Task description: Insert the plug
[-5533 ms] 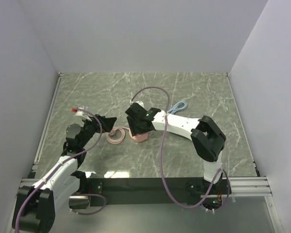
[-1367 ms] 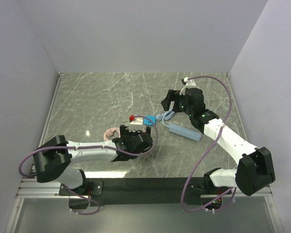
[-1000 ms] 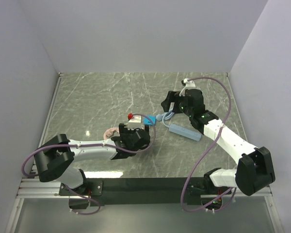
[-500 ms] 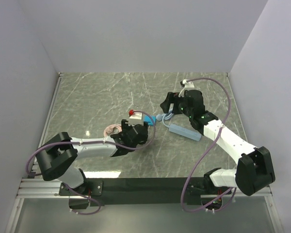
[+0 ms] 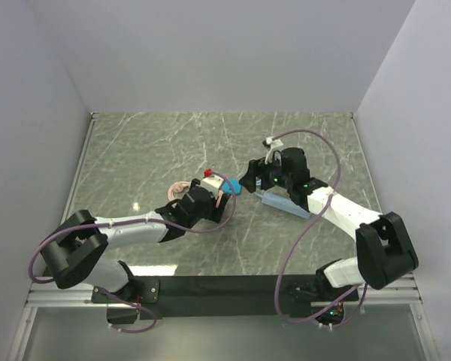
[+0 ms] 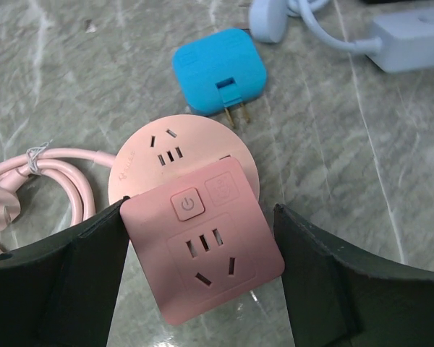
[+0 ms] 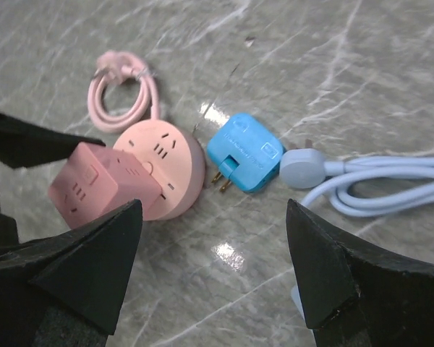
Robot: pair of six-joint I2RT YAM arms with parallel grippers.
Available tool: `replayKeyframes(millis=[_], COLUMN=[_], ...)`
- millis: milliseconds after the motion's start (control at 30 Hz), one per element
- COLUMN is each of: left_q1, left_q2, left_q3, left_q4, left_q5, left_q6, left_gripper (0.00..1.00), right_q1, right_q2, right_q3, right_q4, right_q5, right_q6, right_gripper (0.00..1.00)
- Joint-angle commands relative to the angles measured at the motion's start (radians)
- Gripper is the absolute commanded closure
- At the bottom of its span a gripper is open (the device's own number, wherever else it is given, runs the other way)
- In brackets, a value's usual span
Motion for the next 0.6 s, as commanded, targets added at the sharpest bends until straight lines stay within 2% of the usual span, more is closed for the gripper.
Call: replayKeyframes(millis=[0, 67, 167, 300, 367, 567], left_q1=[0.028, 0.031, 0.047, 0.047, 0.039, -0.031], left_q2=[-0.041, -0.064, -0.087, -0.072, -0.034, 0.089], left_q3=[-0.013, -0.01, 0.003, 0.031, 0.042, 0.137], left_q4=[0.004, 0.007, -0.013, -0.057, -0.068, -0.179], left_q5=[0.19, 0.192, 0.196, 0.132, 0.104, -0.081], left_q6=[0.15, 0.149, 0.129, 0.016, -0.021, -0.135], left_gripper=[0.56, 0.5, 0.3, 0.12, 0.08, 0.05], right_q1=[0.005, 0.005, 0.007, 0.005, 0.007, 0.007], right_q2=[0.051, 0.078, 0.099, 0.111, 0.111, 0.11], right_q3=[0.033, 0.029, 0.022, 0.025, 0.024, 0.018], right_q4=[0.073, 0.105, 0.13, 0.136, 0.139, 0.142], right_q5=[-0.114, -0.148, -0.162, -0.166, -0.166, -0.162], right_q6=[-0.101, -0.104, -0.121, -0.118, -0.118, -0.112], right_gripper=[0.14, 0.14, 0.14, 0.14, 0.14, 0.14])
